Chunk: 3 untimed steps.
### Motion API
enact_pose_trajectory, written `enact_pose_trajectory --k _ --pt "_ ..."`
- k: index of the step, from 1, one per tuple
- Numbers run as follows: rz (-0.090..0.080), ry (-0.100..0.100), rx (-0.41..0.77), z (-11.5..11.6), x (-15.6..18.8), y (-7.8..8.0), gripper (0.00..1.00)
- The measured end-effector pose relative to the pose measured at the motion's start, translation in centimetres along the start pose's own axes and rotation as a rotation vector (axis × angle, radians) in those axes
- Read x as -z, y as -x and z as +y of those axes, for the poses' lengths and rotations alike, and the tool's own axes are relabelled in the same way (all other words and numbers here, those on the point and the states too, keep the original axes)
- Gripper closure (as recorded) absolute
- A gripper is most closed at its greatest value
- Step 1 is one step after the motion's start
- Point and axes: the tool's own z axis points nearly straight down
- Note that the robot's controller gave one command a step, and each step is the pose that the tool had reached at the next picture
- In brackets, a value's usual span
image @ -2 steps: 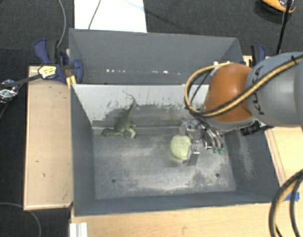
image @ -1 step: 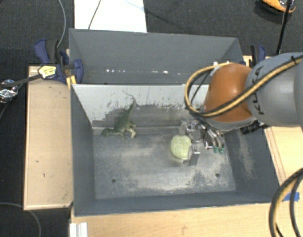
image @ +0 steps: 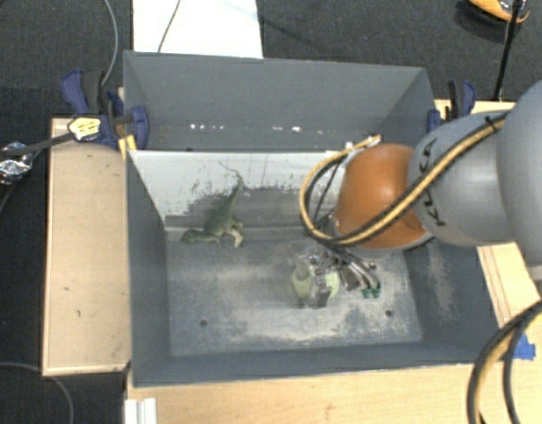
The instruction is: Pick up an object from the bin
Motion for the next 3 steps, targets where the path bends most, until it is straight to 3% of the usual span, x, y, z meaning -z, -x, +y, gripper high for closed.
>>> enact_pose_trajectory --k 1,2,3 --pt "0.000 0.000 0.001 0.0 0.0 0.0 1.00" --pt "-0.002 0.000 -0.012 -0.5 7.7 0.0 1.00" --pt "-0.002 0.000 -0.011 -0.5 7.7 0.0 1.00"
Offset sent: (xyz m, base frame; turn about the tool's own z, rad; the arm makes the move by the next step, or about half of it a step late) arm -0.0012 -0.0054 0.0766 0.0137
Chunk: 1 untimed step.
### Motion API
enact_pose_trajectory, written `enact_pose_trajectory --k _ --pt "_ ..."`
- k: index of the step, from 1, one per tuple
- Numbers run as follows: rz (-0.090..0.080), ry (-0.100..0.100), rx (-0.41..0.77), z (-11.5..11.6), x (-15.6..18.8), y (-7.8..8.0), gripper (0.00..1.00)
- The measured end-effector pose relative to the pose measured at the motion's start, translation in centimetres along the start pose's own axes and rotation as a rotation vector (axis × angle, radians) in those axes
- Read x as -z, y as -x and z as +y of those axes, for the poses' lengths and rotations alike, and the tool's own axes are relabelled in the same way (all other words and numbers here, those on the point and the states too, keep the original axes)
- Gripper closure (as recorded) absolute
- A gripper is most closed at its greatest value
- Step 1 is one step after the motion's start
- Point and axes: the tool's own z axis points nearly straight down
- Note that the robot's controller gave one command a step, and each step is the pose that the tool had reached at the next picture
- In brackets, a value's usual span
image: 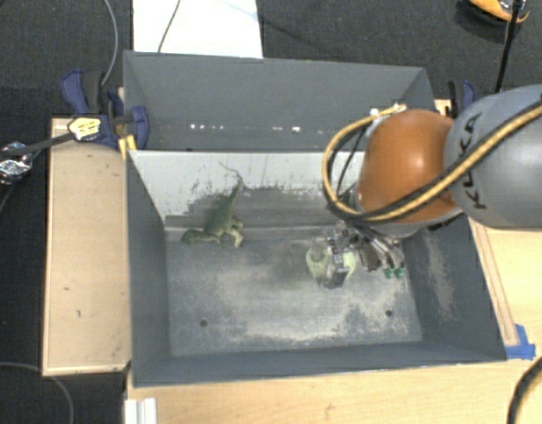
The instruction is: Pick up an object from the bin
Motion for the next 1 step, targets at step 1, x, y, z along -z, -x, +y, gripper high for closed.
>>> enact_pose_trajectory --k 1 --pt "-0.004 0.000 -0.033 -0.27 9.81 1.21 1.00"
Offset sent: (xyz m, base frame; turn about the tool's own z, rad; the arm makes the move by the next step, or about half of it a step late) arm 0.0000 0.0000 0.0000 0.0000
